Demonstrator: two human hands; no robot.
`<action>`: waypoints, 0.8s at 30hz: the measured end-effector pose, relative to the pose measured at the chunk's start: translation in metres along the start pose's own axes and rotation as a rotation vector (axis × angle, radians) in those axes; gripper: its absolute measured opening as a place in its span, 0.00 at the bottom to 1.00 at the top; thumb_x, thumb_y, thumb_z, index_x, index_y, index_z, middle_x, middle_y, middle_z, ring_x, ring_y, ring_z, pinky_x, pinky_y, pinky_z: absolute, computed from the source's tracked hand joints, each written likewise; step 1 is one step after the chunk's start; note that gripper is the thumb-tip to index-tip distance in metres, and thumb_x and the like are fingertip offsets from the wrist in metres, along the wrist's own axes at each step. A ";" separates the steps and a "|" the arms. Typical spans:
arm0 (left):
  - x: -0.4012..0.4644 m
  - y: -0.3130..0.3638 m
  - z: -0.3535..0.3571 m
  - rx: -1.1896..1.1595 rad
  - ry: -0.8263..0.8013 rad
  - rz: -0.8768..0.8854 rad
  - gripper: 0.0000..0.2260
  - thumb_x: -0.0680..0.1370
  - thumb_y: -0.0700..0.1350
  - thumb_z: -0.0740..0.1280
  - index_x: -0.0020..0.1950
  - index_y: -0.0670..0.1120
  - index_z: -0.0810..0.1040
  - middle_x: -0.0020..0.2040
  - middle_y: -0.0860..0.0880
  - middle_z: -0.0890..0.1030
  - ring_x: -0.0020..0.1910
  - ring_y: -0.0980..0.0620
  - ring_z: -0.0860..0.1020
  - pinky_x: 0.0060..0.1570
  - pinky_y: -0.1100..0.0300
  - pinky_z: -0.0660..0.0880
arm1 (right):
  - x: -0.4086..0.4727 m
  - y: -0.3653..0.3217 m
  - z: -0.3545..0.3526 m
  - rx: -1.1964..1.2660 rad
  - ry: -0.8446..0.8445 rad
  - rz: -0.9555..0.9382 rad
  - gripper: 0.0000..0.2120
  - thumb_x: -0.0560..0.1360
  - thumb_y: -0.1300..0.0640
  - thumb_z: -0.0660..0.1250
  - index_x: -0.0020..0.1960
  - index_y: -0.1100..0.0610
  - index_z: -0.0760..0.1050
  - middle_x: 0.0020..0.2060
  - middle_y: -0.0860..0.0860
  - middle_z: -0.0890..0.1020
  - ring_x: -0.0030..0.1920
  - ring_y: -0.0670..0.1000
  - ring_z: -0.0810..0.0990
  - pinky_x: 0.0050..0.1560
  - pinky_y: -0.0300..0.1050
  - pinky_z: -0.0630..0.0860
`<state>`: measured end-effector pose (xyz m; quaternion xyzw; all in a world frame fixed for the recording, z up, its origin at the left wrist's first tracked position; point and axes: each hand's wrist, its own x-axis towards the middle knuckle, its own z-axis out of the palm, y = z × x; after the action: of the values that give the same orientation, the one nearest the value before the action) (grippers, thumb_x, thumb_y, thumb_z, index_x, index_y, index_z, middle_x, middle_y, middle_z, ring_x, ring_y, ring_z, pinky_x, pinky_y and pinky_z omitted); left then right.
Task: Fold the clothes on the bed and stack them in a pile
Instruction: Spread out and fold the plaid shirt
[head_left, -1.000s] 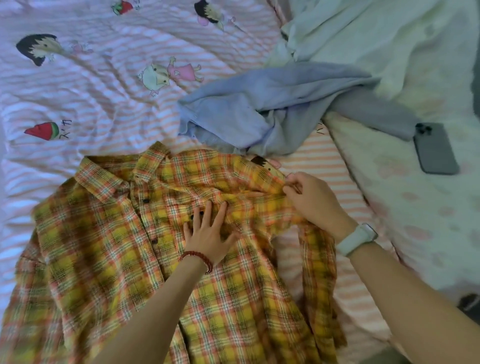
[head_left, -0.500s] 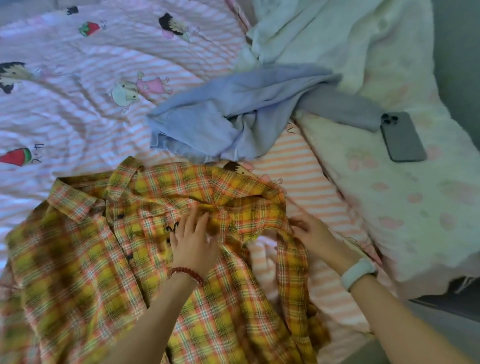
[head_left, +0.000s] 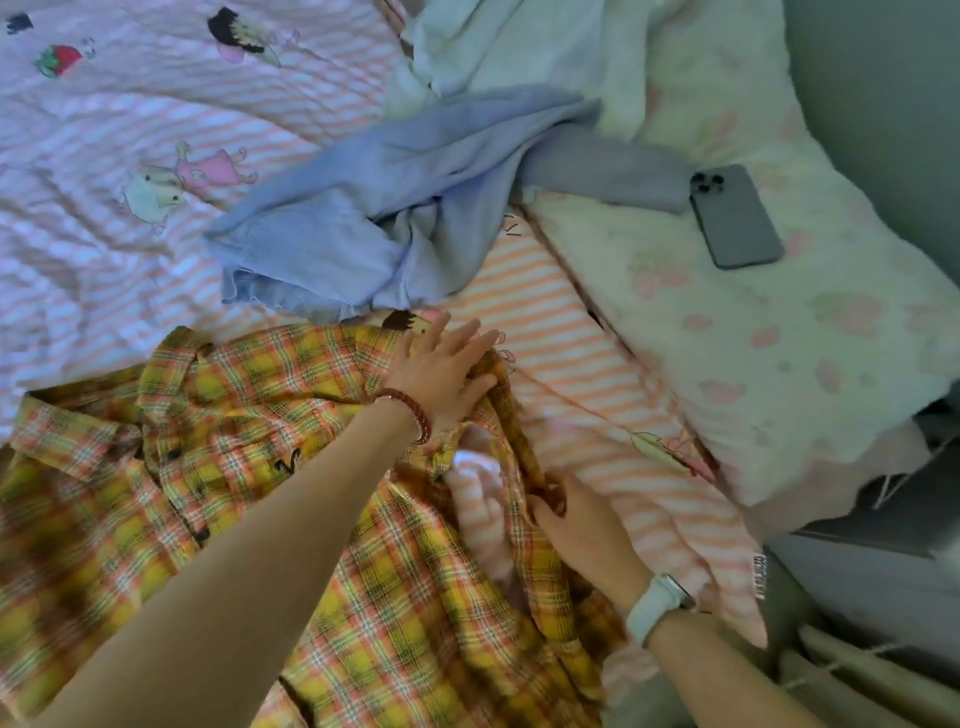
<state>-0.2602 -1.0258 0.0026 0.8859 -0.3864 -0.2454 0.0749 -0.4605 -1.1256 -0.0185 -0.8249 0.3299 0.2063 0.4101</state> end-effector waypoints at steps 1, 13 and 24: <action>0.011 0.003 -0.003 0.023 -0.055 -0.001 0.23 0.79 0.57 0.55 0.74 0.59 0.56 0.75 0.54 0.60 0.75 0.49 0.50 0.71 0.42 0.44 | -0.001 0.003 0.003 0.013 -0.036 0.033 0.10 0.77 0.50 0.62 0.54 0.54 0.75 0.47 0.49 0.81 0.48 0.51 0.79 0.43 0.43 0.75; 0.013 0.019 -0.056 -0.586 0.040 -0.020 0.11 0.79 0.46 0.62 0.37 0.50 0.73 0.28 0.53 0.69 0.29 0.55 0.67 0.32 0.62 0.63 | 0.009 -0.022 -0.154 0.045 0.344 -0.135 0.08 0.74 0.44 0.64 0.40 0.47 0.73 0.31 0.43 0.76 0.34 0.47 0.76 0.33 0.43 0.69; 0.019 0.066 -0.026 -0.225 0.285 -0.252 0.23 0.79 0.52 0.59 0.73 0.52 0.60 0.73 0.45 0.61 0.70 0.42 0.60 0.68 0.43 0.59 | 0.051 -0.021 -0.187 -0.153 0.770 -0.013 0.14 0.77 0.61 0.59 0.62 0.59 0.70 0.59 0.57 0.74 0.59 0.57 0.71 0.56 0.51 0.68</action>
<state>-0.2790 -1.0871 0.0394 0.9391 -0.2281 -0.1665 0.1957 -0.3975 -1.2872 0.0697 -0.8722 0.4380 -0.0971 0.1948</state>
